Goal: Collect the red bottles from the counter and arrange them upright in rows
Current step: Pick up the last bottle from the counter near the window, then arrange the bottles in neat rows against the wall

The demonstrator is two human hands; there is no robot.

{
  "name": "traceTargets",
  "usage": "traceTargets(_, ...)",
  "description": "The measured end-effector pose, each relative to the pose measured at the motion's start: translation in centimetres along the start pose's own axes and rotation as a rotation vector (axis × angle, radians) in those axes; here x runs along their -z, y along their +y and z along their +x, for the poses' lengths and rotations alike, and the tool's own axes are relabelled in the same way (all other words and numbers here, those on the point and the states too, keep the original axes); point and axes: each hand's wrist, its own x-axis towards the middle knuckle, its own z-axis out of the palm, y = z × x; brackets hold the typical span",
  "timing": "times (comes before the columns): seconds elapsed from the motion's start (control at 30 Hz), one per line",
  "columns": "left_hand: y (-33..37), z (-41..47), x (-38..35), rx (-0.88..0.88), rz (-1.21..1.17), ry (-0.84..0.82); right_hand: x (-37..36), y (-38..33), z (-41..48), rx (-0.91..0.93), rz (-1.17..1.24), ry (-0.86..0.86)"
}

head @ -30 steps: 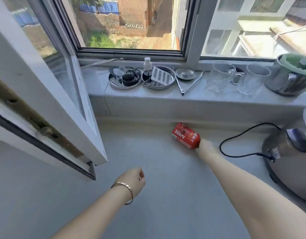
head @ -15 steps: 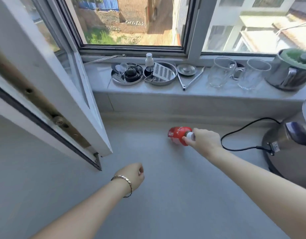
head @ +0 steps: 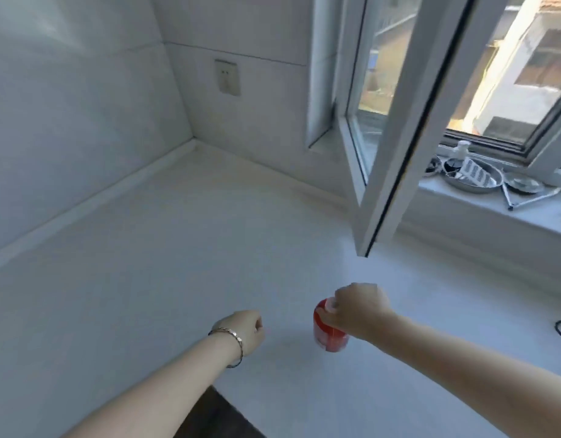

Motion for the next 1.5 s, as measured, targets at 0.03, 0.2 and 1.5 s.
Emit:
traceTargets(0.03, -2.7, -1.5, 0.1, 0.052, -0.030, 0.021, 0.6, -2.8, 0.2, 0.056, -0.026, 0.015)
traceTargets(0.2, -17.3, -11.1, -0.6, 0.302, -0.196, 0.118, 2.5, -18.5, -0.5, 0.321, -0.124, 0.084)
traceTargets(1.5, -77.4, -60.3, -7.9, 1.090, -0.525, 0.577, -2.5, -103.0, -16.7, 1.065, -0.461, 0.078)
